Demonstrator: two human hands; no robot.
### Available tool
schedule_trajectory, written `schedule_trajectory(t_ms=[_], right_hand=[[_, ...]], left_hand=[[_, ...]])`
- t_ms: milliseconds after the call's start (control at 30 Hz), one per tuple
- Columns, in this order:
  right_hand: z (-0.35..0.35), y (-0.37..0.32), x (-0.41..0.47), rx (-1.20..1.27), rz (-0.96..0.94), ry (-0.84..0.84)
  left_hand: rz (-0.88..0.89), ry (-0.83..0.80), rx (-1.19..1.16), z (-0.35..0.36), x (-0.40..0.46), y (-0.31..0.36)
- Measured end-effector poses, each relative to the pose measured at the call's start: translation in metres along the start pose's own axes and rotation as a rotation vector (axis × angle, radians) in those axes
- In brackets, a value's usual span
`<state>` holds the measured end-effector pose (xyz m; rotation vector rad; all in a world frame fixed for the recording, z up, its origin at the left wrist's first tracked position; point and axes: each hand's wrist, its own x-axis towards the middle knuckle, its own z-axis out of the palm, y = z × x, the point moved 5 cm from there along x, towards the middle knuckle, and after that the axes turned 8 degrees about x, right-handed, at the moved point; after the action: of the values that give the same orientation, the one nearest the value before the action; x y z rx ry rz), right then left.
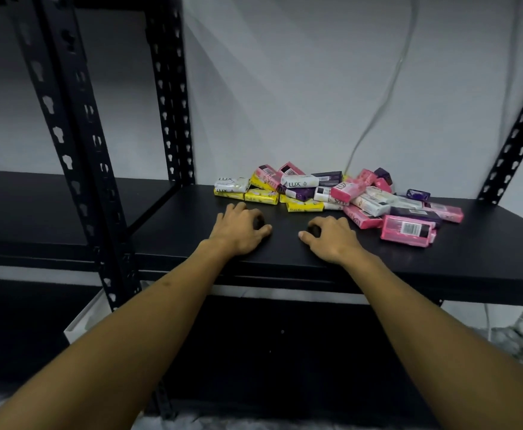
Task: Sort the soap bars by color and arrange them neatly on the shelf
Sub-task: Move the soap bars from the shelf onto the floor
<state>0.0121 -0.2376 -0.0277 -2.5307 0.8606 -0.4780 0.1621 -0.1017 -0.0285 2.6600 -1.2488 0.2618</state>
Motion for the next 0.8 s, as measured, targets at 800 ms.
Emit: schedule_trajectory(t_ms=[800], right_hand=[[0.009, -0.016, 0.045, -0.079, -0.206, 0.199]], left_hand=[[-0.035, 0.224, 0.090, 0.000, 0.052, -0.052]])
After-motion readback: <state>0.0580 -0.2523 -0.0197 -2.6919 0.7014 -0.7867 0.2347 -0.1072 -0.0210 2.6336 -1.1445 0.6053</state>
